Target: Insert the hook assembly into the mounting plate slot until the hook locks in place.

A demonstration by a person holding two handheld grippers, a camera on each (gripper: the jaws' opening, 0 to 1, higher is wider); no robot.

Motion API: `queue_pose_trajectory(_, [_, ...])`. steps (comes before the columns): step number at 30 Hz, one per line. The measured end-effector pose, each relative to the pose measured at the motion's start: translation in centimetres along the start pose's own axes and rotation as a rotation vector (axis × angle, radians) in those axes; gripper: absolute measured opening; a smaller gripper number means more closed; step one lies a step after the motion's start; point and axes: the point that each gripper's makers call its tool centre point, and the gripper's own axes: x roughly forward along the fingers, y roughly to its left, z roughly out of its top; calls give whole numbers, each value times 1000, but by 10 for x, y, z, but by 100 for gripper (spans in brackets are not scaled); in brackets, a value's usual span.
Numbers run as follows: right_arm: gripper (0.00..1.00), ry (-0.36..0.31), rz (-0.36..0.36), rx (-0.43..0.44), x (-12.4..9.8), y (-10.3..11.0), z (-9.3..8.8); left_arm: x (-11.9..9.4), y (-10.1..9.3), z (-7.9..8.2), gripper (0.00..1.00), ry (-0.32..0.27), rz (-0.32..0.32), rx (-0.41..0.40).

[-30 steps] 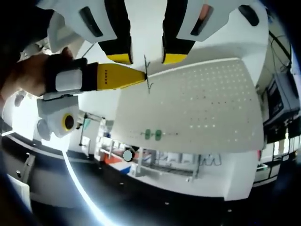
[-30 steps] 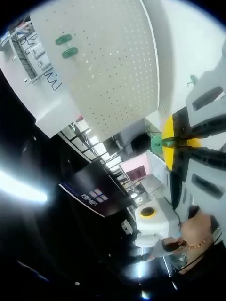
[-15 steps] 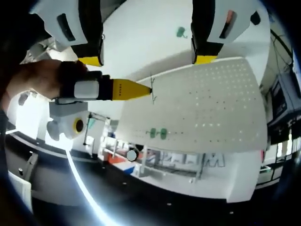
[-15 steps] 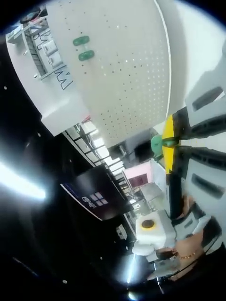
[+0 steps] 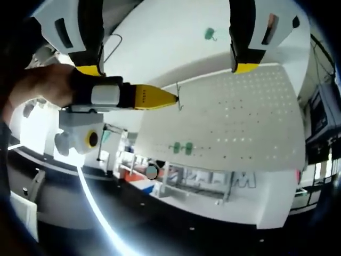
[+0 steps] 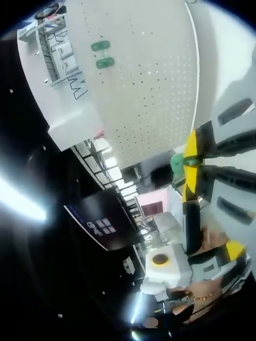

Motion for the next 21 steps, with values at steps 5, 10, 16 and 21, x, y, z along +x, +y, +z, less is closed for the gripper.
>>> queue_pose_trajectory(5, [1, -3, -9, -1, 2, -2, 0, 0, 0, 0, 100, 6, 4, 1])
queue_pose_trajectory(10, [1, -13, -30, -23, 4, -6, 2, -1, 3, -2, 100, 10, 14, -11])
queue_pose_trajectory(16, [1, -23, -66, -34, 9, -20, 9, -2, 6, -7, 100, 27, 26, -15])
queue_pose_trajectory(21, [1, -27, -124, -101, 11, -42, 13, -3, 9, -13, 100, 45, 24, -20])
